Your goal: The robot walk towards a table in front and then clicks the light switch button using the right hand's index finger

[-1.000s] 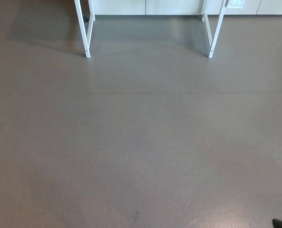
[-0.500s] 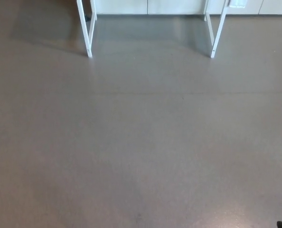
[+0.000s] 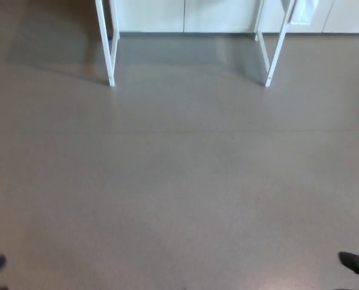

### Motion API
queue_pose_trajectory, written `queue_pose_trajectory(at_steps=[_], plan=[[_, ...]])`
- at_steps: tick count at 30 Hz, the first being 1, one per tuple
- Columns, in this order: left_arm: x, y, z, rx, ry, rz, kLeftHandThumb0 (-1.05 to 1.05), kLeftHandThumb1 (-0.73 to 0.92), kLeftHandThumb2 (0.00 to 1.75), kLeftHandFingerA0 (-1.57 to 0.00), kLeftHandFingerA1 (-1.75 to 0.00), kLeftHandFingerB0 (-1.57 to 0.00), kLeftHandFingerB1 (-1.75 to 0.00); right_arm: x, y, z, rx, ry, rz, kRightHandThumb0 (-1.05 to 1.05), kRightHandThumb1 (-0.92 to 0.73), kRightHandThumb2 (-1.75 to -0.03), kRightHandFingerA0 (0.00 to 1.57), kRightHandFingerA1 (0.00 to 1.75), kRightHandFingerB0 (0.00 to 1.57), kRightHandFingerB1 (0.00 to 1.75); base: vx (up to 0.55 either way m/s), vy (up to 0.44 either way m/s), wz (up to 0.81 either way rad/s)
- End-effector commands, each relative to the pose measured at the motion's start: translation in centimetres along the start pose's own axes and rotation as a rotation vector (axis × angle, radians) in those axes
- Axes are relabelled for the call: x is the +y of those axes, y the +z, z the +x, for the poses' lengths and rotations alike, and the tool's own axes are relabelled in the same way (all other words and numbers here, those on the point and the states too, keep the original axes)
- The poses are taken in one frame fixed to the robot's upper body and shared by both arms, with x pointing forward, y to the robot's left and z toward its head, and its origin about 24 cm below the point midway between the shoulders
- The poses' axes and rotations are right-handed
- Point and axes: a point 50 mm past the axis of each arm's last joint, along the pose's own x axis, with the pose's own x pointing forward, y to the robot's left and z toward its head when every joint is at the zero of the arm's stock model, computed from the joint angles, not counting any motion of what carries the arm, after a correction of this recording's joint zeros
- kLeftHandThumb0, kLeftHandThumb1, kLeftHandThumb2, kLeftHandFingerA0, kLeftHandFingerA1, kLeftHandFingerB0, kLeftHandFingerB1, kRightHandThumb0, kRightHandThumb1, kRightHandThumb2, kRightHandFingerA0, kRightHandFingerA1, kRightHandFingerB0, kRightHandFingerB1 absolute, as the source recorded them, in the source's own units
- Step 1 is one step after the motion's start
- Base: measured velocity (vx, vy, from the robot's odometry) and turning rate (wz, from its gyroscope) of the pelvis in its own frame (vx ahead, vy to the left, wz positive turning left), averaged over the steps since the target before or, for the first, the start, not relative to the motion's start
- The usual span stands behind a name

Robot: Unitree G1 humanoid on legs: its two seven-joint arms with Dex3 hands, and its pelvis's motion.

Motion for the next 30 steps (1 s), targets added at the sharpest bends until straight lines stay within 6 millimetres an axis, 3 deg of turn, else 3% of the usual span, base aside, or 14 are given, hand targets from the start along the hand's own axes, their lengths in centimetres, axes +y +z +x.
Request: queue_pose_trajectory(at_steps=[1, 2, 3, 4, 5, 10, 14, 15, 18, 19, 28, 29, 30], plan=[[-0.2, 0.0, -0.1, 0.03, -0.004, 0.034, -0.08, 0.47, 0.89, -0.29, -0.55, -0.29, -0.54, -0.5, 0.2, -0.2, 0.0, -0.01, -0.028, -0.09, -0.67, -0.74, 0.56, 0.74, 0.2, 0.52, 0.21, 0.149, -0.05], [-0.3, -0.3, -0.3, 0.036, -0.003, 0.037, -0.08, 0.47, 0.89, -0.29, -0.55, -0.29, -0.54, -0.5, -0.1, -0.5, 0.004, -0.007, -0.03, -0.09, -0.67, -0.74, 0.56, 0.74, 0.2, 0.52, 0.25, 0.098, 0.04], [-0.1, -1.0, -0.4, 0.043, -0.001, 0.053, -0.11, 0.66, 0.59, -0.41, -0.42, -0.39, -0.39, -0.3, -0.5, -0.8, 0.021, -0.003, -0.041, -0.09, -0.73, -0.63, 0.51, 0.7, 0.23, 0.5, 0.22, 0.07, 0.07], [-0.1, -1.2, -0.5, 0.05, -0.001, 0.05, -0.1, 0.46, 0.88, -0.3, -0.56, -0.28, -0.53, -0.3, -0.7, -0.9, 0.031, -0.002, -0.045, -0.09, -0.74, -0.6, 0.51, 0.69, 0.23, 0.49, 0.22, 0.042, 0.06], [-0.1, -1.4, -0.6, 0.06, -0.001, 0.045, -0.09, 0.46, 0.89, -0.27, -0.54, -0.28, -0.53, -0.3, -0.8, -0.9, 0.04, -0.001, -0.047, -0.11, -0.52, -0.94, 0.45, 0.69, 0.17, 0.54, 0.16, 0.002, 0.15], [-0.1, -1.2, 0.0, 0.058, 0.009, 0.01, -0.1, 0.48, 0.9, -0.25, -0.54, -0.27, -0.53, -0.7, 0.1, 0.4, 0.042, -0.006, -0.046, -0.1, -0.53, -0.94, 0.48, 0.71, 0.15, 0.54, 0.22, -0.109, 0.13], [0.2, -2.1, -1.0, 0.081, 0.017, 0.04, -0.1, 0.46, 0.89, -0.27, -0.54, -0.28, -0.53, -0.3, -0.3, -0.3, 0.036, 0.008, -0.041, -0.1, -0.52, -0.95, 0.43, 0.68, 0.17, 0.55, 0.29, -0.361, 0.25], [0.2, -2.3, -1.1, 0.088, 0.017, 0.028, -0.09, 0.47, 0.9, -0.26, -0.54, -0.27, -0.53, -0.3, -0.5, -0.5, 0.036, 0.01, -0.052, -0.09, -0.74, -0.61, 0.49, 0.68, 0.23, 0.5, 0.33, -0.458, 0.27], [0.3, -2.8, -1.3, 0.11, 0.019, 0.029, -0.08, 0.48, 0.91, -0.25, -0.54, -0.26, -0.53, -0.2, -1.3, -0.9, 0.044, 0.022, -0.079, -0.11, -0.73, -0.63, 0.5, 0.69, 0.23, 0.5, 0.24, -0.131, -0.02], [0.4, -2.8, -1.2, 0.112, 0.013, 0.043, -0.07, 0.5, 0.92, -0.25, -0.54, -0.25, -0.53, -0.1, -1.5, -0.9, 0.068, 0.018, -0.069, -0.11, -0.52, -0.95, 0.45, 0.69, 0.17, 0.55, 0.16, -0.062, 0.02], [0.5, -4.5, -2.6, 0.149, 0.011, 0.056, -0.09, 0.48, 0.91, -0.25, -0.54, -0.25, -0.52, 0.2, -3.0, -2.4, 0.106, 0.044, -0.079, -0.12, -0.52, -0.95, 0.46, 0.69, 0.18, 0.55, 0.24, 0.116, -0.1], [0.6, -4.8, -2.8, 0.151, 0.007, 0.067, -0.1, 0.48, 0.91, -0.25, -0.54, -0.25, -0.52, 0.3, -3.3, -2.4, 0.107, 0.051, -0.085, -0.12, -0.74, -0.59, 0.51, 0.68, 0.23, 0.49, 0.23, 0.405, -0.43], [0.7, -4.8, -3.0, 0.153, 0.018, 0.119, -0.16, 0.65, 0.59, -0.4, -0.4, -0.39, -0.39, 0.4, -3.4, -2.4, 0.11, 0.055, -0.1, -0.15, -0.71, -0.62, 0.52, 0.69, 0.24, 0.51, 0.21, 0.398, -0.36]])
